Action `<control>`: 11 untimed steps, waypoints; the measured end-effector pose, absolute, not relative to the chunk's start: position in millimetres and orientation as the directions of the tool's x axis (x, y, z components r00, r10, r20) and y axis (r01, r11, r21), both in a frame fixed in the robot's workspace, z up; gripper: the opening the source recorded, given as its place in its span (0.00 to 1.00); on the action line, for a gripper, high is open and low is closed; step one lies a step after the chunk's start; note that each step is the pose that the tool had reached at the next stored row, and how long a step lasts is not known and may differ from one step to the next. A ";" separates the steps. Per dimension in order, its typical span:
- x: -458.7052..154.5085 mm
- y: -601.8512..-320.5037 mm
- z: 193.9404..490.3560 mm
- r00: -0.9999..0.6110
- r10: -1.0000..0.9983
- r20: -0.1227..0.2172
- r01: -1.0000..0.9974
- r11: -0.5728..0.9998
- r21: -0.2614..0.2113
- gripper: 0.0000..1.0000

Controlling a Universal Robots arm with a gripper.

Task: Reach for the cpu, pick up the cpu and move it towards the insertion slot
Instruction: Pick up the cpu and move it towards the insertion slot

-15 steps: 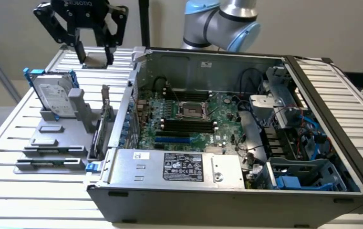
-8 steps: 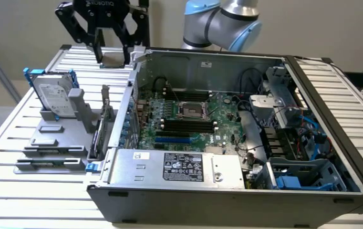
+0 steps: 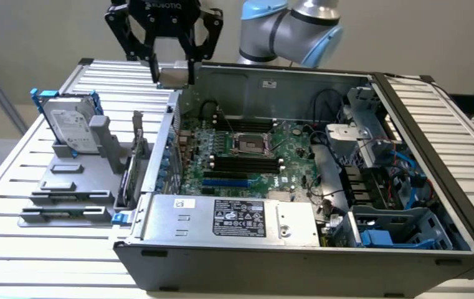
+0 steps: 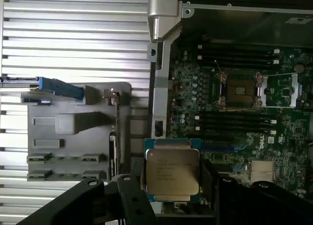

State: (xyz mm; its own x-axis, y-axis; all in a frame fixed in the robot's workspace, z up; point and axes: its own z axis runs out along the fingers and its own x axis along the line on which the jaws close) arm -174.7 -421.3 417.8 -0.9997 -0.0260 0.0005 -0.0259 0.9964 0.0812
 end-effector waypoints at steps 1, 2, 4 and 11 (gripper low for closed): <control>-170.3 -421.1 417.8 -1.000 -0.026 0.001 -0.026 0.996 0.081 0.55; -165.8 -421.0 417.8 -1.000 -0.026 0.001 -0.026 0.996 0.081 0.55; -156.6 -420.6 417.8 -1.000 -0.026 0.001 -0.026 0.996 0.082 0.55; -124.9 -418.9 417.8 -1.000 -0.026 0.001 -0.026 0.996 0.082 0.55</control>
